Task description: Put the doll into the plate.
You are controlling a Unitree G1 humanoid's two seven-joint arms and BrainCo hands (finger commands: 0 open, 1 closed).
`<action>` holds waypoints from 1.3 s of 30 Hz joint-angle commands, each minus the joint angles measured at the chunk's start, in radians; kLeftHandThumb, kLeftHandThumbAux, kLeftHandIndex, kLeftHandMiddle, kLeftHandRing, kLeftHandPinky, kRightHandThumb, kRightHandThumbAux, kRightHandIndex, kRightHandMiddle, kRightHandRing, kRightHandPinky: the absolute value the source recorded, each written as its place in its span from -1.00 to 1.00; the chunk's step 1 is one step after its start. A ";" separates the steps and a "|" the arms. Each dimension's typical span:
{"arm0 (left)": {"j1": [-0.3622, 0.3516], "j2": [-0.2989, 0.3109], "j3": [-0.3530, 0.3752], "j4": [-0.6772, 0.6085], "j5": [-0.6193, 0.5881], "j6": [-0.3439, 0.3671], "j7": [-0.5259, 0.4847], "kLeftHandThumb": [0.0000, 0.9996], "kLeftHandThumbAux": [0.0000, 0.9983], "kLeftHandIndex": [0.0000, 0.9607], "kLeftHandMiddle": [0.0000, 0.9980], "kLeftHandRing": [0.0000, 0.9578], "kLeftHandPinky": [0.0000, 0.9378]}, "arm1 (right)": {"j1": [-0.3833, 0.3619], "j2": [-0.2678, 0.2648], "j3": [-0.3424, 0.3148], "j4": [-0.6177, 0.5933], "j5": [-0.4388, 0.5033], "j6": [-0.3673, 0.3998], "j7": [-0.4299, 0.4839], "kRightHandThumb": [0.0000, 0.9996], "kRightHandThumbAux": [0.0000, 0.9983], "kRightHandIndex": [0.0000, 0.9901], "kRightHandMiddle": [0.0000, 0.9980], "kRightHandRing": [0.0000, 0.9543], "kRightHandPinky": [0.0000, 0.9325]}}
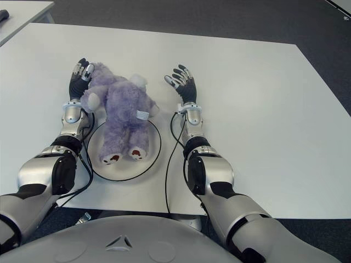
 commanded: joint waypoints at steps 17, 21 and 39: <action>0.269 -0.055 -0.021 0.119 0.023 0.061 -0.008 -1.00 -0.06 -0.97 -0.89 -0.98 -1.00 | 0.192 0.040 -0.051 0.106 0.038 0.107 -0.026 -0.94 0.57 -0.68 -0.57 -0.57 -0.55; 0.268 -0.054 -0.021 0.119 0.024 0.064 -0.006 -1.00 -0.04 -0.97 -0.88 -0.97 -1.00 | 0.191 0.041 -0.055 0.106 0.038 0.107 -0.037 -0.95 0.55 -0.68 -0.58 -0.59 -0.58; 0.267 -0.055 -0.016 0.119 0.020 0.062 0.004 -1.00 0.00 -0.91 -0.85 -0.95 -1.00 | 0.190 0.036 -0.062 0.109 0.034 0.125 -0.037 -0.99 0.46 -0.70 -0.59 -0.61 -0.58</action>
